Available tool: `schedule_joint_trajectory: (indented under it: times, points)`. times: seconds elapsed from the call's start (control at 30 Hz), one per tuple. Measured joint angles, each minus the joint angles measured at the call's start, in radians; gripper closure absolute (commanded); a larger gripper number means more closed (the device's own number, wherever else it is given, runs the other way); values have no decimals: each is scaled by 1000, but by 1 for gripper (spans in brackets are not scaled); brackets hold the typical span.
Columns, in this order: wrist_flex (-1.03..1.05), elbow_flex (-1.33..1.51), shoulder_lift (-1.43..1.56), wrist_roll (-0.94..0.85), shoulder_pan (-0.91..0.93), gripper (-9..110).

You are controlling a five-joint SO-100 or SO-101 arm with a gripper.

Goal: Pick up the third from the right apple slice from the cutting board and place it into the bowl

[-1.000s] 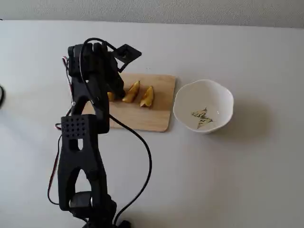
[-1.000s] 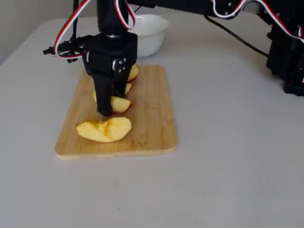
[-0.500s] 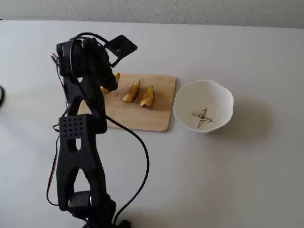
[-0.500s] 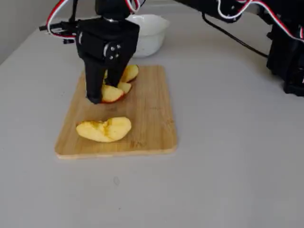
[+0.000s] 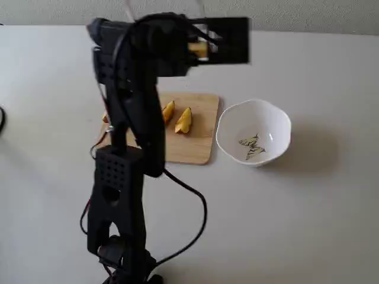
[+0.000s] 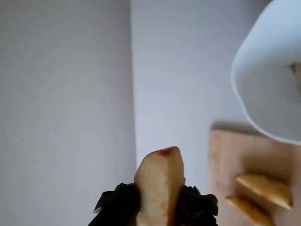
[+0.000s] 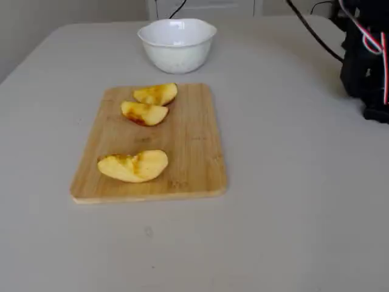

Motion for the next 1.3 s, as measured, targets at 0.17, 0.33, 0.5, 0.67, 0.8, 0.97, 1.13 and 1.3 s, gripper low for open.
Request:
schedule_joint_trajectory:
  times: [0.17,0.33,0.5,0.67,0.8,0.97,1.13,1.3]
  points:
    - [0,69,8,-5,121,101]
    - [0,178,8,-15,172,101]
    - [0,202,-25,-38,201,101]
    - [0,204,-89,-60,206,101]
    - [0,204,-133,-64,198,101]
    - [0,204,-213,-66,183,101]
    - [0,204,-276,-66,176,100]
    - [0,204,-282,-66,176,81]
